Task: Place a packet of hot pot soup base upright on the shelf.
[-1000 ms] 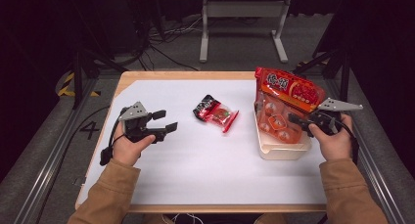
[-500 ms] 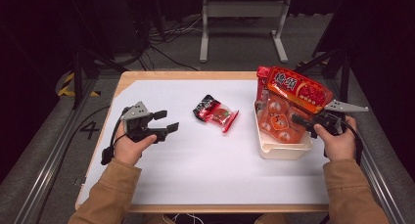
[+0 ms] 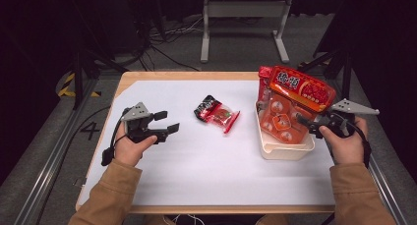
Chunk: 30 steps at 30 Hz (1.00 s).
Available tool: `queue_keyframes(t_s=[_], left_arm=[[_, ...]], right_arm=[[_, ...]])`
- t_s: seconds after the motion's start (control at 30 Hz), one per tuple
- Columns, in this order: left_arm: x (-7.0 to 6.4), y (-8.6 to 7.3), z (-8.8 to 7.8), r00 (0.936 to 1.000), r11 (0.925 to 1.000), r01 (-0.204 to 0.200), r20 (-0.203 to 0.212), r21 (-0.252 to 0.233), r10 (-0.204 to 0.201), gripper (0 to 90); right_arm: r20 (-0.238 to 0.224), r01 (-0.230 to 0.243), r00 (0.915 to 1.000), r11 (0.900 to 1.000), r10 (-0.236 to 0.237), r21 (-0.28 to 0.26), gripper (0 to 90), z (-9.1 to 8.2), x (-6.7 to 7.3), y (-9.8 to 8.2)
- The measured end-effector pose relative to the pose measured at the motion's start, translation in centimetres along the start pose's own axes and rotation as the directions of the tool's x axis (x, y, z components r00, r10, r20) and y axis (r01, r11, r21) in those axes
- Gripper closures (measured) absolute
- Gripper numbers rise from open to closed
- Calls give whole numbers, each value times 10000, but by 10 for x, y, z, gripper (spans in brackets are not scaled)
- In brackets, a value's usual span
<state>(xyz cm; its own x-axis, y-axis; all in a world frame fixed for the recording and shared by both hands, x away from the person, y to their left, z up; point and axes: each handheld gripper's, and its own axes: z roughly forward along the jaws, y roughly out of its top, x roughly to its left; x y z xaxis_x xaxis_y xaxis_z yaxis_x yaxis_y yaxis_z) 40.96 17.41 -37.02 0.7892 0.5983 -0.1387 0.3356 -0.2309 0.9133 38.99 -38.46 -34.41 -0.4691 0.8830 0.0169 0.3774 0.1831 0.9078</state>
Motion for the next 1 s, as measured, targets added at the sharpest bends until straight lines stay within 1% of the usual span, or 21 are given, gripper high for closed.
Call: queue_keyframes(t_s=[0.1,0.2,0.27,0.3,0.37,0.43,0.5,0.57,0.6,0.63,0.67,0.73,0.77,0.8,0.9,1.0], left_arm=[[0,0,-1,10000,10000,-49,-15,19,49,299],[-1,0,-1,10000,10000,-26,-7,0,26,297],[-1,0,0,10000,10000,-22,-22,7,22,296],[-1,-1,0,10000,10000,18,-3,29,-18,295],[-2,0,0,10000,10000,17,8,28,-17,294],[-2,0,0,10000,10000,-10,-6,2,10,293],[-2,1,-1,10000,10000,-52,-31,-59,52,292],[-2,1,-1,10000,10000,-42,-52,-66,42,291],[-2,1,-1,10000,10000,-36,-59,-57,36,291],[-2,1,-1,10000,10000,-38,-57,-53,38,290],[-2,1,-1,10000,10000,-58,-51,-55,57,289],[-2,1,-1,10000,10000,-35,-39,-62,34,288],[-2,1,-1,10000,10000,-29,-47,-65,29,288],[-2,1,-2,9999,9999,-91,-78,-55,91,286],[-1,1,-2,9999,10000,-73,-103,-53,73,281],[-1,0,-2,9999,10000,51,-145,-58,-52,272]], right_arm=[[194,11,9998,10000,-10,-71,245,-9,3,0],[395,-15,9992,10000,16,-29,244,-20,7,-2],[521,159,9985,9999,-159,-6,245,-29,11,-3],[530,254,9983,9996,-249,-81,245,-35,14,-3],[542,235,9983,9996,-227,-142,244,-37,16,-2],[633,374,9973,9991,-361,-197,246,-45,23,-1],[489,434,9979,9986,-419,-308,251,-51,28,-2],[445,512,9978,9975,-490,-488,251,-56,35,-3],[366,495,9982,9971,-474,-581,251,-57,38,-3],[234,578,9981,9960,-564,-676,251,-57,43,-4],[144,616,9980,9959,-607,-665,250,-57,47,-4],[-344,751,9964,9940,-780,-797,247,-54,62,-5],[-344,751,9964,9940,-780,-797,247,-54,62,-5],[-485,774,9955,9939,-814,-786,244,-52,66,-5],[-700,868,9932,9919,-934,-925,242,-48,74,-4],[-947,839,9910,9907,-941,-1070,240,-43,81,-7]])
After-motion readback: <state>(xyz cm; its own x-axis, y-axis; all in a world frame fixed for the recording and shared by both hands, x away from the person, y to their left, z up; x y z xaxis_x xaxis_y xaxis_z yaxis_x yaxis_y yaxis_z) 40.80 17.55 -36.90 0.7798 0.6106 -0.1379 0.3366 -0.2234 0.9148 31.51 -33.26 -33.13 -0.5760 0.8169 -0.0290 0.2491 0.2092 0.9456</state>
